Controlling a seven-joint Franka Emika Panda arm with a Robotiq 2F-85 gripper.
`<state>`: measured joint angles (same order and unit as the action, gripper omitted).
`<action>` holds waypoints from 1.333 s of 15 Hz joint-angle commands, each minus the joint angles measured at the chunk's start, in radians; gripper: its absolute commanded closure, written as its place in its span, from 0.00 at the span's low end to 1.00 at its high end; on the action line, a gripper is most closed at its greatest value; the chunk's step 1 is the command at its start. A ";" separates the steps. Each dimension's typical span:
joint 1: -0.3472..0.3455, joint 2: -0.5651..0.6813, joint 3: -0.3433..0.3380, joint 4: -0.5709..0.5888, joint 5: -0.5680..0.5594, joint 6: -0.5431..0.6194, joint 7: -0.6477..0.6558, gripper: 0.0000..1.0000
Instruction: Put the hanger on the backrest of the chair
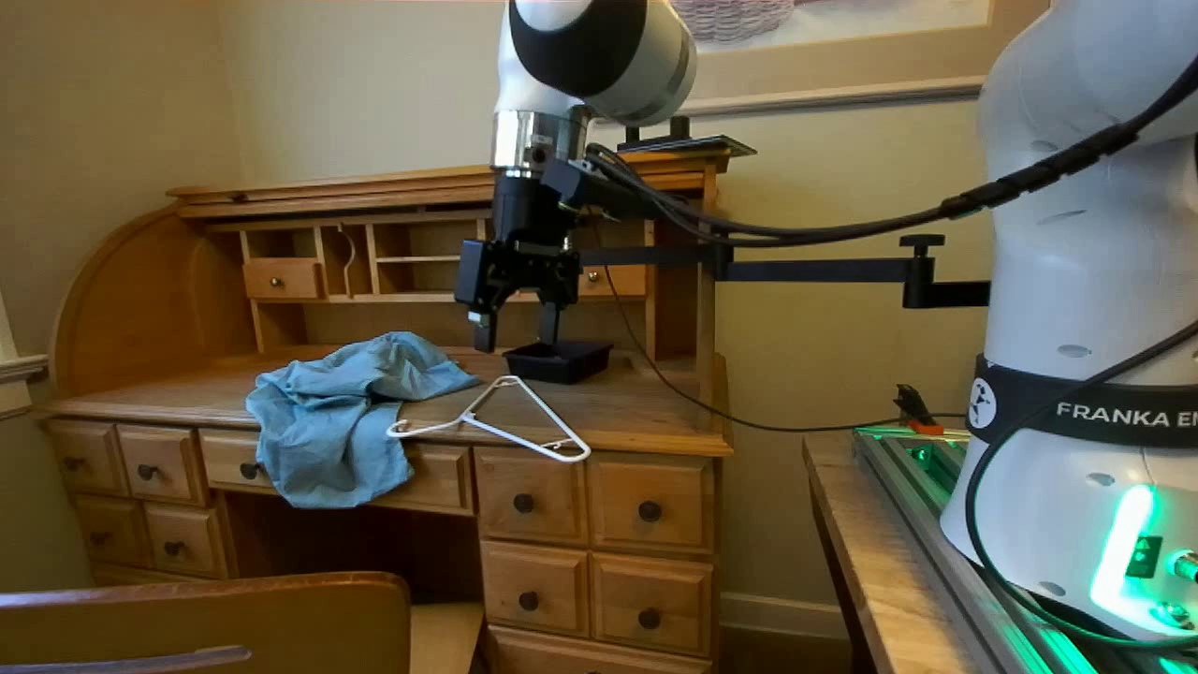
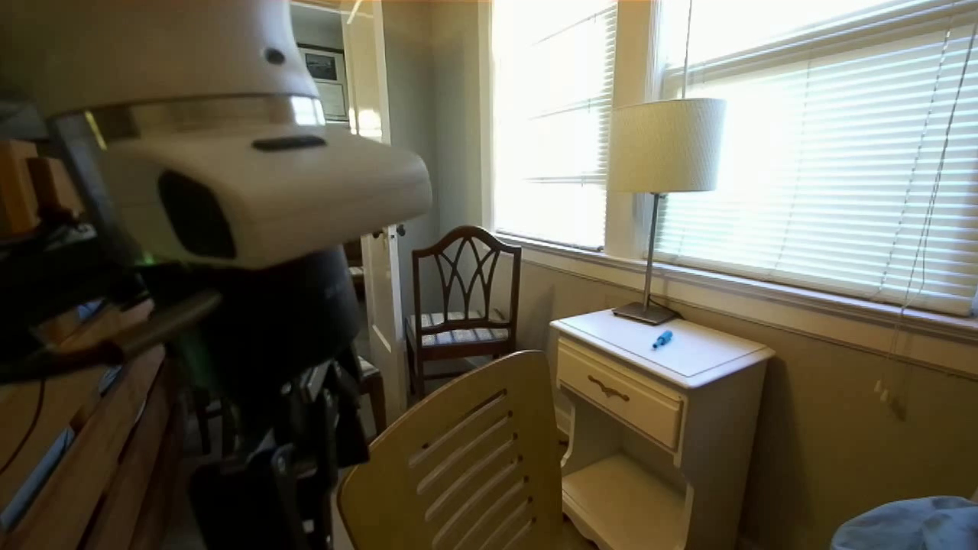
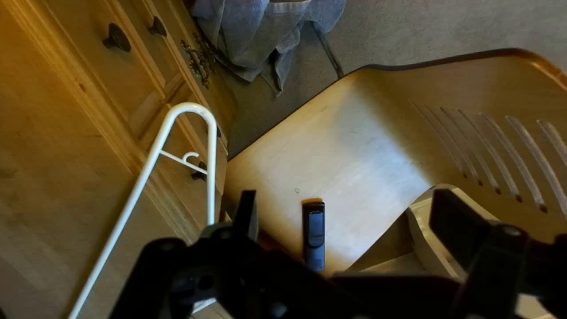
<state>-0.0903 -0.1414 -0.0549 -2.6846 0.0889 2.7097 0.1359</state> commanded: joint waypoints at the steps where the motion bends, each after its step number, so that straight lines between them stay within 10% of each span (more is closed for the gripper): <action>1: -0.042 0.105 0.003 0.049 -0.134 0.022 0.098 0.00; 20: -0.034 0.333 -0.084 0.160 -0.147 0.066 0.074 0.00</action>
<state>-0.1302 0.1144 -0.1275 -2.5742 -0.0619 2.7484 0.2340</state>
